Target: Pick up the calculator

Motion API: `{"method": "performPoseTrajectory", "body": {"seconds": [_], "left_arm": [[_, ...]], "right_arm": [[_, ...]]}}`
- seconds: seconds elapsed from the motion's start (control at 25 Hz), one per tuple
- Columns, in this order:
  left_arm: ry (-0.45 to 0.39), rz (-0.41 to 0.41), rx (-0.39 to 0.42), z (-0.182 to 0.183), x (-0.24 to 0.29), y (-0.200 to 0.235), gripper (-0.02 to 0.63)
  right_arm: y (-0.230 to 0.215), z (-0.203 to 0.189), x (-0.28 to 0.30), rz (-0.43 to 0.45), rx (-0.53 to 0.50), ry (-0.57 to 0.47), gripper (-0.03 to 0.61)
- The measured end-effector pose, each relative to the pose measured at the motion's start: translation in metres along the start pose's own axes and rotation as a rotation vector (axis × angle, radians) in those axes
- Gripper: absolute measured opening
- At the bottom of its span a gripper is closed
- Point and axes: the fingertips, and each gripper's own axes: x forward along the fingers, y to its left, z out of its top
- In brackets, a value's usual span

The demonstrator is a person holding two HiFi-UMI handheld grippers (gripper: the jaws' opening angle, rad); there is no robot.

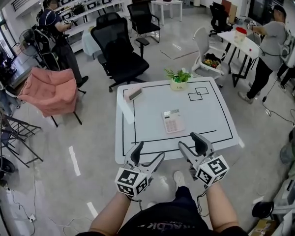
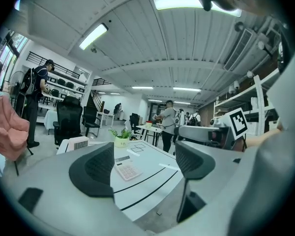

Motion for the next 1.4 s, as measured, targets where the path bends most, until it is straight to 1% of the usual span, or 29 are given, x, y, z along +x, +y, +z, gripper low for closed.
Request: {"method": "performPoseTrajectory", "body": {"seconds": [0.28, 0.4, 0.68, 0.92, 1.16, 1.4], "left_arm": [[0.022, 0.042, -0.033, 0.002, 0.076, 0.015, 0.385], [0.03, 0.066, -0.065, 0.001, 0.101, 0.022, 0.39], [0.069, 0.13, -0.101, -0.011, 0.155, 0.037, 0.394], [0.094, 0.184, -0.138, -0.026, 0.187, 0.051, 0.396], [0.118, 0.254, -0.189, -0.045, 0.2, 0.057, 0.396], [0.133, 0.303, -0.215, -0.056, 0.207, 0.06, 0.396]], "right_arm": [[-0.08, -0.004, 0.044, 0.054, 0.011, 0.051, 0.239], [-0.111, -0.016, 0.063, 0.078, 0.02, 0.097, 0.239], [-0.168, -0.042, 0.103, 0.14, 0.048, 0.18, 0.239], [-0.198, -0.067, 0.135, 0.206, 0.073, 0.249, 0.239], [-0.215, -0.094, 0.161, 0.29, 0.091, 0.327, 0.239], [-0.228, -0.121, 0.19, 0.344, 0.118, 0.396, 0.238]]}}
